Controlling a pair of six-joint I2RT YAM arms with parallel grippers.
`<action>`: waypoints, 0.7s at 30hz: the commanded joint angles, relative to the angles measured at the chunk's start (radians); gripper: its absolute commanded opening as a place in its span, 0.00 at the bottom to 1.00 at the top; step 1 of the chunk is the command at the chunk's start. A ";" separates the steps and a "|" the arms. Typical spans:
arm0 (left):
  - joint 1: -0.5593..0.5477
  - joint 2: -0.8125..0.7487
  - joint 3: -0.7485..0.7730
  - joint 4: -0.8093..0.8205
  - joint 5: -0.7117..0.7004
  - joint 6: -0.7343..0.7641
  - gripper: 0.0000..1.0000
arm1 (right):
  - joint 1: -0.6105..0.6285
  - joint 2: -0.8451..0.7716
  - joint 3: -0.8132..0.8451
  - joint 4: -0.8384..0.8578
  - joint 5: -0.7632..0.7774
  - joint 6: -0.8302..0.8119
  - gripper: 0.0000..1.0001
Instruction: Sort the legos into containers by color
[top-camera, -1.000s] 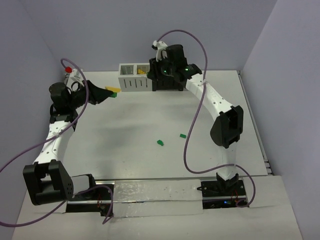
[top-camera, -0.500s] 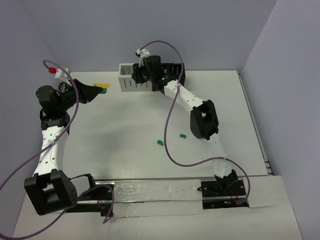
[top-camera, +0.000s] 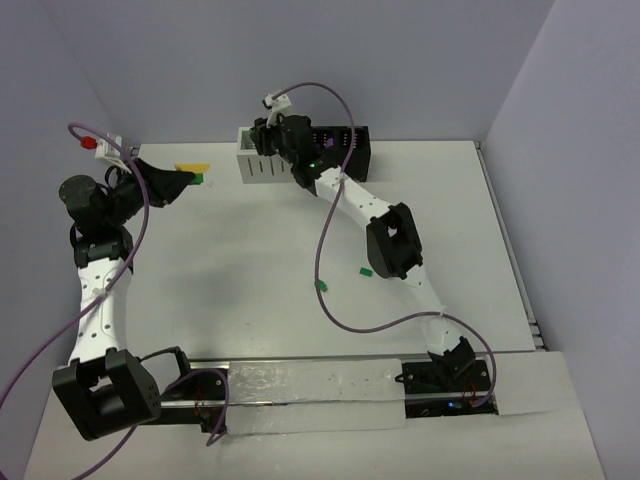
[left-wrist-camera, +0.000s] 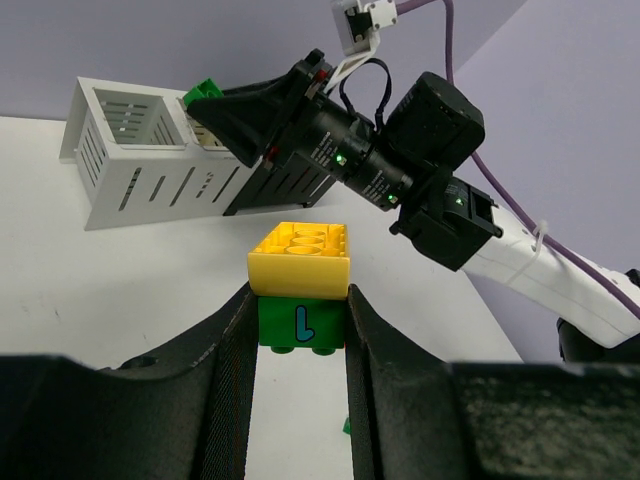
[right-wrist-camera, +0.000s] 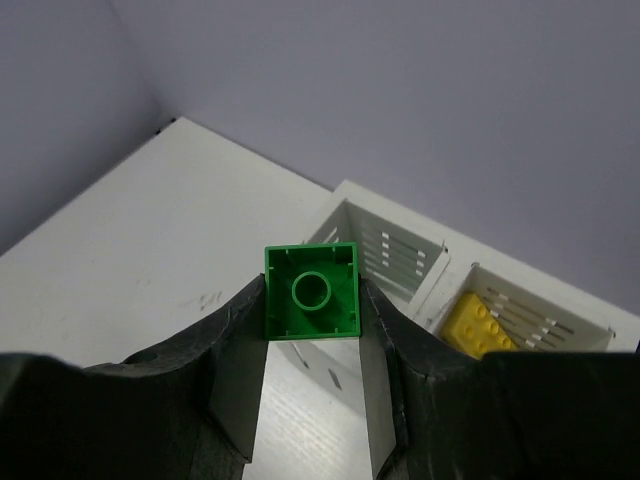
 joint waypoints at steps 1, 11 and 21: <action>0.012 -0.026 0.006 0.012 -0.011 0.003 0.00 | 0.005 0.065 0.105 0.142 0.034 -0.035 0.06; 0.022 -0.032 -0.003 0.036 -0.007 -0.009 0.00 | -0.001 0.133 0.124 0.315 0.056 -0.081 0.12; 0.034 -0.037 -0.005 0.023 0.000 -0.003 0.00 | 0.002 0.188 0.168 0.383 0.054 -0.074 0.33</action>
